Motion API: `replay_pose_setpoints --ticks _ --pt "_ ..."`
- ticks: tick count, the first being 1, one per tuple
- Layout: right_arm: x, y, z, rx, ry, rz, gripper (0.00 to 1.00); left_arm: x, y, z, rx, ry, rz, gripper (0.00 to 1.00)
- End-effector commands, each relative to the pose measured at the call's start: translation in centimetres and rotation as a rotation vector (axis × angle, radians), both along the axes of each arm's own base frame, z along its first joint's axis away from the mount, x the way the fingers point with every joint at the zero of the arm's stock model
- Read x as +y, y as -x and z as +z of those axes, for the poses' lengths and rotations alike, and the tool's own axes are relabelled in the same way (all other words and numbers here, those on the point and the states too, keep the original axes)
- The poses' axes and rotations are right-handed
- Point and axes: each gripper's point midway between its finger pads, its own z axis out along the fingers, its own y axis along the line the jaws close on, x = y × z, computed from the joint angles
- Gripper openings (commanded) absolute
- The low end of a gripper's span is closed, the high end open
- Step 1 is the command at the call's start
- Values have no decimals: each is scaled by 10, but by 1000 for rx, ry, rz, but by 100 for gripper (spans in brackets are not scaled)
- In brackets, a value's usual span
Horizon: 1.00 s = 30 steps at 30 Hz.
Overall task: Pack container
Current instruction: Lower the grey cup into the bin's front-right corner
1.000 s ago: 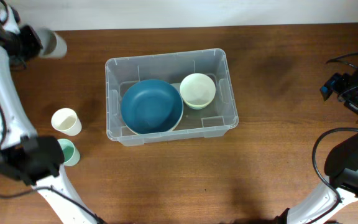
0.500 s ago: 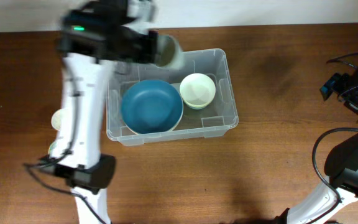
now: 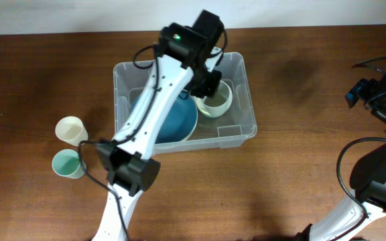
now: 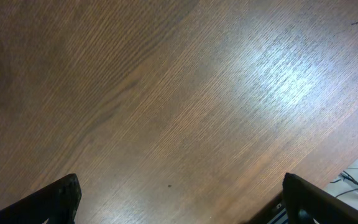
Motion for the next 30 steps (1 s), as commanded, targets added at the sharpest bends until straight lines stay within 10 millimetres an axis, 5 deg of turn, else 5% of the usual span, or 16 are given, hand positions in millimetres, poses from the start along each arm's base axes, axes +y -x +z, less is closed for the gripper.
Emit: replay_pose_setpoints --ticks 1,9,22,30 --pt "-1 1 -1 4 4 -9 99 -9 3 -24 42 -36 -12 1" --pt "-1 1 -1 4 4 -9 99 -11 6 -71 145 -103 -19 1" --pt "-1 1 -1 4 4 -9 99 -19 -1 -75 128 -71 -21 3" --pt "-1 1 -1 4 4 -9 99 -20 -3 -102 169 -98 -21 3"
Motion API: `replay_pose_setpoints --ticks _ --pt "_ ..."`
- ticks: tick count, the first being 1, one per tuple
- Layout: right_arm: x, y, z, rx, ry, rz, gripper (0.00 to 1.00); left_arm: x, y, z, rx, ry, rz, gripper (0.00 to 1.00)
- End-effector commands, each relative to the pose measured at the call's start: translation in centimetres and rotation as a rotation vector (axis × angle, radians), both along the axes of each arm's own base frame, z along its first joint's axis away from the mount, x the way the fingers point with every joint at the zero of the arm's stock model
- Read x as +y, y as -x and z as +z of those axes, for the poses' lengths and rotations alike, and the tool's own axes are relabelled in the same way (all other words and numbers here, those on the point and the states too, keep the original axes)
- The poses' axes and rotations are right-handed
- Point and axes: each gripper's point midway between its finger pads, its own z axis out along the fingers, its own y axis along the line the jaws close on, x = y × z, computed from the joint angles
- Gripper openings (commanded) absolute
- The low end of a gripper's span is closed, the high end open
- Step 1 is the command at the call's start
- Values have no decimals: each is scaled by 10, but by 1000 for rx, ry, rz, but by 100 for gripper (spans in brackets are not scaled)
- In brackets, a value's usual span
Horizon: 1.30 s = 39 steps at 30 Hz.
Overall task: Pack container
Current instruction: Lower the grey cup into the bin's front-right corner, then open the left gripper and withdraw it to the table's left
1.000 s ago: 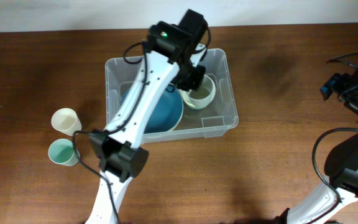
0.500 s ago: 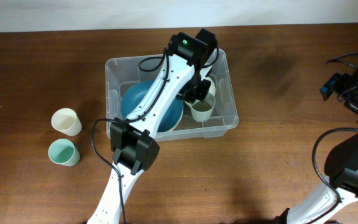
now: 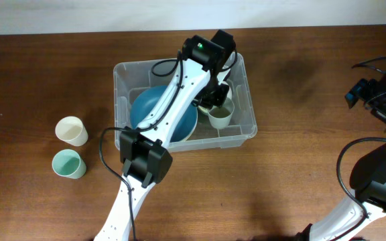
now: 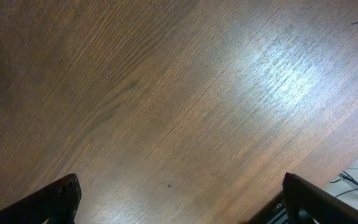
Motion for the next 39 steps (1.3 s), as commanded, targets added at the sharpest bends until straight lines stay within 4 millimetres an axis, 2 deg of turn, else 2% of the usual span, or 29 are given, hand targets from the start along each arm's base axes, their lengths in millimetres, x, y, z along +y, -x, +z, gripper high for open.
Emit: replay_pose_setpoints --ticks 1,8,15,20,22,27,31,36,39 --pt "-1 1 -1 4 4 -9 99 -3 0 -26 44 -22 7 3" --pt "-1 1 -1 4 4 -9 99 -7 -7 -30 24 -10 6 3" --pt "-1 1 -1 4 4 -9 99 6 -23 -31 -61 -88 14 6" --pt "-1 1 -1 4 4 -9 99 -1 -32 -30 -100 -62 17 7" --pt "-1 2 -1 4 4 -10 99 -1 -33 -30 -102 -61 17 17" --pt "-1 1 -1 4 5 -8 99 0 -31 -30 -95 -65 16 21" --pt "-1 1 -1 4 4 -9 99 0 -30 -30 -91 -65 16 30" --pt "-1 1 -1 4 4 -8 99 0 -30 -28 -93 -63 16 32" --pt "-1 1 -1 4 4 -9 99 1 -29 -20 -96 -62 16 32"
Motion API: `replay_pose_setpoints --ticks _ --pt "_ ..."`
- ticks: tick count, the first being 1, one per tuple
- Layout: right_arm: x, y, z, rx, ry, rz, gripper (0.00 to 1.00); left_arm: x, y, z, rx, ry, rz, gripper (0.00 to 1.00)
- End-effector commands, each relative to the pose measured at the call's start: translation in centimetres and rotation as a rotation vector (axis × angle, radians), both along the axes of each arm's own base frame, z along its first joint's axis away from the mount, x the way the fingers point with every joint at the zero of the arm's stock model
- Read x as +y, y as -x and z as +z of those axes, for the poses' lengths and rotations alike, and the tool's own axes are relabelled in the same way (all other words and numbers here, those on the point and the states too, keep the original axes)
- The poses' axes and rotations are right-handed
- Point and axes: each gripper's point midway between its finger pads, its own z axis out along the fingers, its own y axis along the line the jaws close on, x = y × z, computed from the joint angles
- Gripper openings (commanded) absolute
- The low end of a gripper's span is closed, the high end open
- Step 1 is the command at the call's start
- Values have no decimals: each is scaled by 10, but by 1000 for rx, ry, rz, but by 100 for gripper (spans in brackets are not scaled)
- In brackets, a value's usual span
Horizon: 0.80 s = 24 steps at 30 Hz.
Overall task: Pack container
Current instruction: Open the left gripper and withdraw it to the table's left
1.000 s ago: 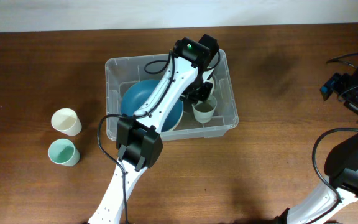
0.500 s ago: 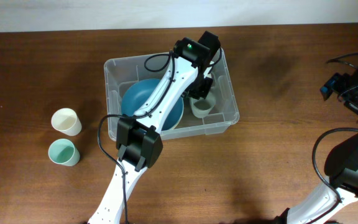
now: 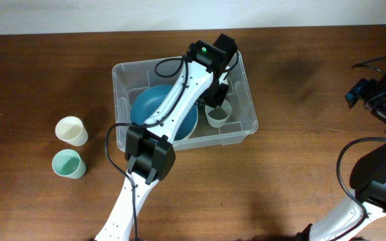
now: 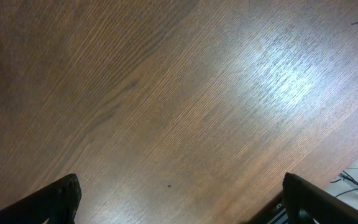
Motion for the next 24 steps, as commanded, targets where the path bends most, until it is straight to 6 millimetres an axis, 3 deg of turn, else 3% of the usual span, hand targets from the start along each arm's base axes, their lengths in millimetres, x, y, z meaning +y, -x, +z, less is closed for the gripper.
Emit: replay_pose_setpoints --ticks 1,6,8,9,10,14,17,20,21,24 --pt "-1 1 -1 4 4 -9 99 0 -2 19 -34 9 1 33" --pt "-1 1 -1 4 4 -8 99 10 -15 63 -168 -6 9 40" --pt "-1 1 -1 4 4 -9 99 18 -25 99 -290 -2 28 67" --pt "-1 1 -1 4 4 -9 99 17 -26 113 -324 20 27 87" --pt "-1 1 -1 4 4 -9 99 18 -28 124 -354 39 33 96" --pt "-1 1 -1 4 4 -9 99 38 -33 169 -455 76 83 99" --pt "-1 1 -1 4 4 -9 99 70 -39 196 -520 69 173 99" --pt "-1 1 -1 4 4 -9 99 117 -45 227 -582 89 336 99" --pt "-1 1 -1 4 4 -9 99 145 -46 244 -606 117 430 99" --pt "-1 1 -1 4 4 -9 99 190 -42 265 -613 170 535 99"
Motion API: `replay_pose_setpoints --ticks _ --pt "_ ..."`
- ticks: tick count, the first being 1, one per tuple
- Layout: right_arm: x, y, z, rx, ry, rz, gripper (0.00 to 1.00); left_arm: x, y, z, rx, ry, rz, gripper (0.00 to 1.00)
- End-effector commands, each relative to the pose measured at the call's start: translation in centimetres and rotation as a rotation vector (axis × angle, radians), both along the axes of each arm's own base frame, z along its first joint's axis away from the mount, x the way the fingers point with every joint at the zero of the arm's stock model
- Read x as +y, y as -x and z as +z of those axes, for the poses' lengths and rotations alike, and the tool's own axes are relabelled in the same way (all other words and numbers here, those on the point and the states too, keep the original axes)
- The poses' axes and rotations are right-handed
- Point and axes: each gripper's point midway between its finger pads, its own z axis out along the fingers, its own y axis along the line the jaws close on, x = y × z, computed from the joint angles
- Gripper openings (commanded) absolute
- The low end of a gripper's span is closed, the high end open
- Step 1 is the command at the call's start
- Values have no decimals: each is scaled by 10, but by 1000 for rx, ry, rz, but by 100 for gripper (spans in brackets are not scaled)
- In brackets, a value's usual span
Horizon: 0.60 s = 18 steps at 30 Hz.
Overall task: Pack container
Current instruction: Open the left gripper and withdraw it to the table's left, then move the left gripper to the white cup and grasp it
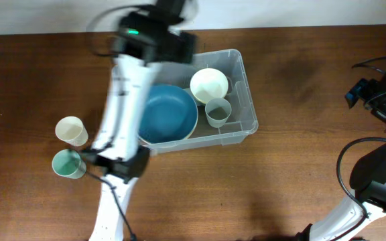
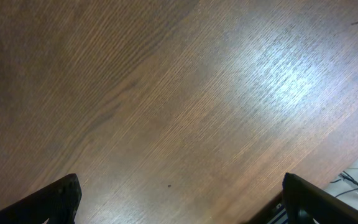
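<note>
A clear plastic container (image 1: 242, 94) stands mid-table. It holds a blue bowl (image 1: 169, 115), a cream bowl (image 1: 209, 85) and a grey-green cup (image 1: 218, 112) standing upright. A cream cup (image 1: 71, 130) and a green cup (image 1: 68, 163) stand on the table to its left. My left arm (image 1: 149, 37) is a motion blur above the container's back left corner, and its fingers cannot be made out. My right gripper (image 2: 179, 202) is open over bare wood, holding nothing.
The right arm (image 1: 374, 94) sits at the table's far right edge with cables around it. The table's right edge shows in the right wrist view's lower right corner.
My left arm was reaching into the container's right part over the grey-green cup. It is now out of the container at the back left. The cup stands alone and the cream bowl is uncovered.
My left gripper was over a pale cup in the right part of the container. Then it was lower, with the cup near the front wall, and it stayed there. Now the arm is away and the cup stands in the container. The right arm never moved.
</note>
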Motion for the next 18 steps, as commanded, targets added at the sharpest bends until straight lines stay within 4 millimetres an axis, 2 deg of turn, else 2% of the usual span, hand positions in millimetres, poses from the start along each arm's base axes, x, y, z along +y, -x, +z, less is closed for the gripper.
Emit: replay_pose_setpoints --ticks 1,3,4,6,9,14,16,18 --pt "-1 1 -1 4 5 -10 99 80 15 56 -80 121 186 99" --pt "-1 1 -1 4 5 -10 99 110 20 58 -60 134 244 99" --pt "-1 1 -1 4 5 -10 99 146 27 53 -24 124 327 99" --pt "-1 1 -1 4 5 -10 99 187 41 40 42 111 424 99" --pt "-1 1 -1 4 5 -10 99 228 60 13 157 120 526 99" --pt "-1 1 -1 4 5 -10 99 259 87 -47 383 197 621 99" --pt "-1 1 -1 4 5 -10 99 271 105 -84 511 201 672 99" --pt "-1 1 -1 4 5 -10 99 278 112 -102 562 201 698 99"
